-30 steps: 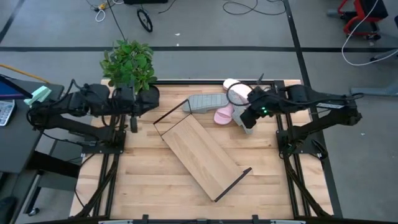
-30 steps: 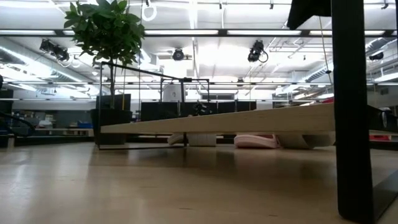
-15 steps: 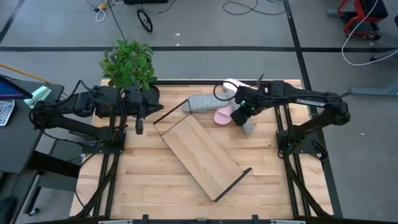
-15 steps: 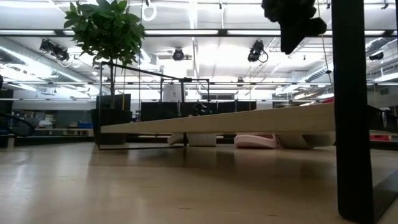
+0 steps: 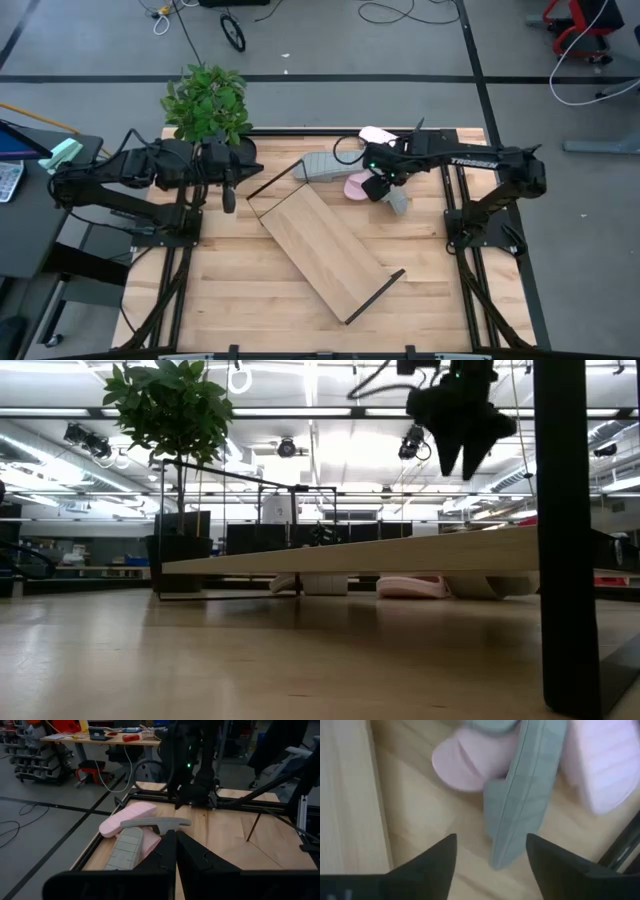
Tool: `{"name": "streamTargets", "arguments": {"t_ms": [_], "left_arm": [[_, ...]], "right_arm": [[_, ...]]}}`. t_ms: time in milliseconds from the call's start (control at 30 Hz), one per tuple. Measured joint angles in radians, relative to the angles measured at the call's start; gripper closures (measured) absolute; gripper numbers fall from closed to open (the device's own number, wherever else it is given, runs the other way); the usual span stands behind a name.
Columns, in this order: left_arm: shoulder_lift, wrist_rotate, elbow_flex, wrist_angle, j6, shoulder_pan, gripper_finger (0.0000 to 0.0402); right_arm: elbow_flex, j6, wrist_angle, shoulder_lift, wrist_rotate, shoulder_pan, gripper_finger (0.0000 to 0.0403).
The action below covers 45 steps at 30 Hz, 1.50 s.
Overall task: Pick and place slides into the shelf
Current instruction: Put the right gray slide on the shelf
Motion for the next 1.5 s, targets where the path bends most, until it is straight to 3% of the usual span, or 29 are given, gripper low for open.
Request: {"name": "streamTargets", "arguments": {"t_ms": [367, 600, 967, 1300, 1500], "left_arm": [[0.0, 0.0, 0.0, 0.0, 0.001, 0.016, 0.0378], [0.0, 0.0, 0.0, 0.0, 0.001, 0.062, 0.0378], [0.0, 0.0, 0.0, 0.0, 0.001, 0.09, 0.0385], [0.0, 0.0, 0.0, 0.0, 0.0, 0.09, 0.038], [0.0, 0.0, 0.0, 0.0, 0.0, 0.09, 0.0391]], "right_arm": [[-0.205, 0.153, 0.014, -0.045, -0.025, 0.087, 0.0101], [-0.286, 0.195, 0.131, -0.046, -0.028, 0.149, 0.0082], [-0.399, 0.235, 0.176, -0.046, -0.012, 0.164, 0.0082], [-0.493, 0.255, 0.282, -0.046, 0.068, 0.163, 0.0088], [-0.526, 0.297, 0.282, -0.046, 0.137, 0.155, 0.0128]]}}
